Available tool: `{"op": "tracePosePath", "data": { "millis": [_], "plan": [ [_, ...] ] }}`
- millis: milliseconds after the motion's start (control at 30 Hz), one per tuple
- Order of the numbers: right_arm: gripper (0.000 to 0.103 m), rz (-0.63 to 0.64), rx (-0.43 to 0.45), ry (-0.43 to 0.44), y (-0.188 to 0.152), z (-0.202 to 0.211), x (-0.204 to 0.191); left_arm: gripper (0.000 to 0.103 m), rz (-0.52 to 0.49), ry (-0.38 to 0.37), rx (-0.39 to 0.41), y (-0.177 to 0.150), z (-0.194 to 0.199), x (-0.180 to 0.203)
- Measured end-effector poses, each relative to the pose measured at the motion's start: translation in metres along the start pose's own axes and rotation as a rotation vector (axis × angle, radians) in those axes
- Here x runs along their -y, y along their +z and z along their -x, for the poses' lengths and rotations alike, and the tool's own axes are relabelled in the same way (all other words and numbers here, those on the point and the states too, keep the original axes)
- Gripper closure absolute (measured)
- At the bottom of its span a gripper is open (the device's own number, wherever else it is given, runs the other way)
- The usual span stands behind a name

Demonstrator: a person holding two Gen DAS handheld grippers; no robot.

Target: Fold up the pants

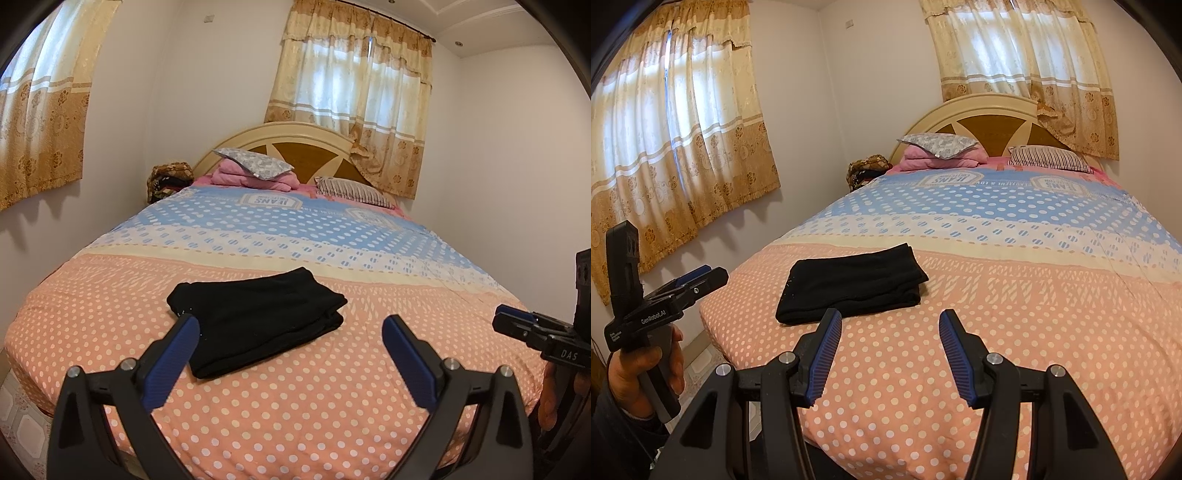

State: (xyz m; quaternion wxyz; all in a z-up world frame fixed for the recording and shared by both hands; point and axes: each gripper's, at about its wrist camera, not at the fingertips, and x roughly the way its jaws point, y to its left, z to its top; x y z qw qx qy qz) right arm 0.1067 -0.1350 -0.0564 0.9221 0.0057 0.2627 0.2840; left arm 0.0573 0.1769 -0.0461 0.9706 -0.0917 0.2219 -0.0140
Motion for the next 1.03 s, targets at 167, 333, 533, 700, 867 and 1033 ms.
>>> {"op": "tracePosePath", "data": {
  "millis": [167,333,533,700,867,1033],
  "plan": [
    [0.046,-0.003,-0.004,-0.001,-0.001,-0.002,-0.001,0.000,-0.008,0.023,-0.002,-0.001,-0.002,0.002],
    [0.046,-0.004,-0.004,-0.002,-0.004,-0.003,-0.001,0.000,-0.022,0.088,0.023,0.002,0.000,0.002],
    [0.046,0.005,-0.008,0.000,-0.007,-0.006,-0.004,0.000,-0.074,0.135,0.035,0.000,-0.001,0.010],
    [0.046,0.012,-0.013,0.002,-0.011,-0.009,-0.008,0.000,-0.071,0.157,0.042,-0.001,0.000,0.009],
    [0.046,0.010,-0.020,0.001,-0.013,-0.012,-0.010,0.000,-0.069,0.172,0.065,-0.003,0.001,0.008],
    [0.046,0.011,-0.021,0.001,-0.015,-0.013,-0.010,0.000,-0.085,0.159,0.077,-0.004,0.003,0.012]
  ]
}}
